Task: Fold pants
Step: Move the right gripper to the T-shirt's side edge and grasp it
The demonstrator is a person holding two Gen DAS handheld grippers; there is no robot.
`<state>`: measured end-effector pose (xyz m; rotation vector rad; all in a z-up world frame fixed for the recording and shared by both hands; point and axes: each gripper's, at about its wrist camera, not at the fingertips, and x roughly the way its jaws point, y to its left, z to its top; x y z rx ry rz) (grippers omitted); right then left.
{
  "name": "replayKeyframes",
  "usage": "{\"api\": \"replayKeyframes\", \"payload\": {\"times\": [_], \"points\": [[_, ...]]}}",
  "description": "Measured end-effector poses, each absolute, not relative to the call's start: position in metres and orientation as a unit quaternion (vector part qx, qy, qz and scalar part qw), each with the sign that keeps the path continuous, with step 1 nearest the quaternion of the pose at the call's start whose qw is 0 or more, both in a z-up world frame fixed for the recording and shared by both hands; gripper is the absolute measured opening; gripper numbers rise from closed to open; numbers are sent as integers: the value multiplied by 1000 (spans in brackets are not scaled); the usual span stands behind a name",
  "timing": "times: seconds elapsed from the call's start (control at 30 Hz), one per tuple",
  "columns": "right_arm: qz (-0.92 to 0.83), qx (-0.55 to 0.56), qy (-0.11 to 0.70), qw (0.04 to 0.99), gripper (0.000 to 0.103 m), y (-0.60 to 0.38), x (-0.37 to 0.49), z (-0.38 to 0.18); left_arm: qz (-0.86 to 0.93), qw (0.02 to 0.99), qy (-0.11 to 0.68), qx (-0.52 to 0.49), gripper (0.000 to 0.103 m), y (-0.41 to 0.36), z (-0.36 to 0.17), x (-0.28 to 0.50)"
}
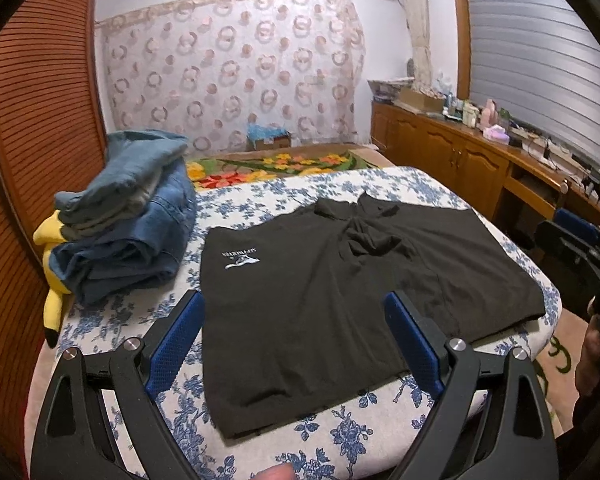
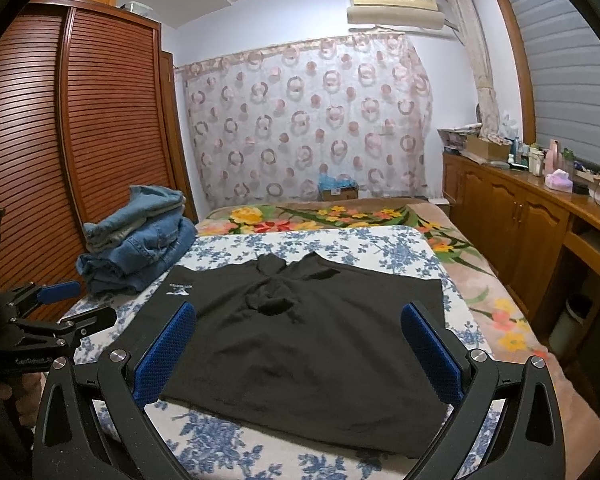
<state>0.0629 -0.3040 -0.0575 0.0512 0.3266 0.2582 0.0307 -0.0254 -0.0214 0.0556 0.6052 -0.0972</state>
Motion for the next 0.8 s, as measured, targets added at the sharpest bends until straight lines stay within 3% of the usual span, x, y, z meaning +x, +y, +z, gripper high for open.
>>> {"api": "replayKeyframes", "payload": {"times": [0.47, 0.8], "points": [[119, -9, 189, 975, 102, -309, 85, -62, -66, 942, 326, 41, 92, -28, -39, 64], [115, -36, 226, 967, 86, -321, 119, -55, -100, 937, 332, 45, 92, -34, -36, 88]]}}
